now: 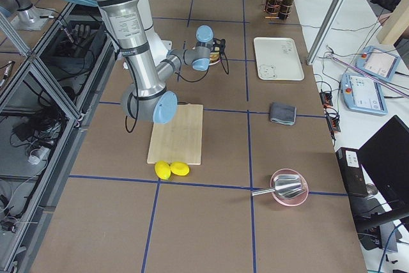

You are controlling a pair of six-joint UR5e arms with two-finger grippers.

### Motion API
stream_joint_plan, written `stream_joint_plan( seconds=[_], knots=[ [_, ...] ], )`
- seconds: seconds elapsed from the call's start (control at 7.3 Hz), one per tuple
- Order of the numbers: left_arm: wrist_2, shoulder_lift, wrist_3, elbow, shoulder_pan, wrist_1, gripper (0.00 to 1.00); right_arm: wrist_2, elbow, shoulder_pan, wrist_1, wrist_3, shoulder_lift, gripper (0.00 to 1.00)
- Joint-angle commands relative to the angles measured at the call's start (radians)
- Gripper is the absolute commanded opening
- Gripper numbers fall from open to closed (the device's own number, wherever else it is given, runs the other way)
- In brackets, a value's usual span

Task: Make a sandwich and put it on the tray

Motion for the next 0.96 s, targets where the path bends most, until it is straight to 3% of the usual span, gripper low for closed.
stream_joint_plan(
  seconds=[0.0,0.14,0.27,0.41,0.55,0.82],
  knots=[
    [0.015,-0.066,-0.37,0.01,0.128,-0.113,1.0,0.009,0.044,0.021,-0.006,0.002,-0.011,1.0],
    [0.088,-0.112,-0.588,0.016,0.237,-0.206,1.0,0.026,0.115,0.058,-0.075,0.003,-0.046,1.0],
    [0.118,-0.157,-0.774,0.018,0.361,-0.295,1.0,0.096,0.187,0.134,-0.167,0.002,-0.07,1.0],
    [0.196,-0.227,-0.964,0.02,0.487,-0.334,1.0,0.188,0.221,0.224,-0.18,-0.003,-0.131,1.0],
    [0.3,-0.291,-1.108,0.02,0.632,-0.335,0.93,0.206,0.239,0.274,-0.177,-0.014,-0.211,1.0],
    [0.403,-0.416,-1.27,0.083,0.81,-0.335,0.84,0.209,0.253,0.375,-0.178,-0.105,-0.311,1.0]
  ],
)
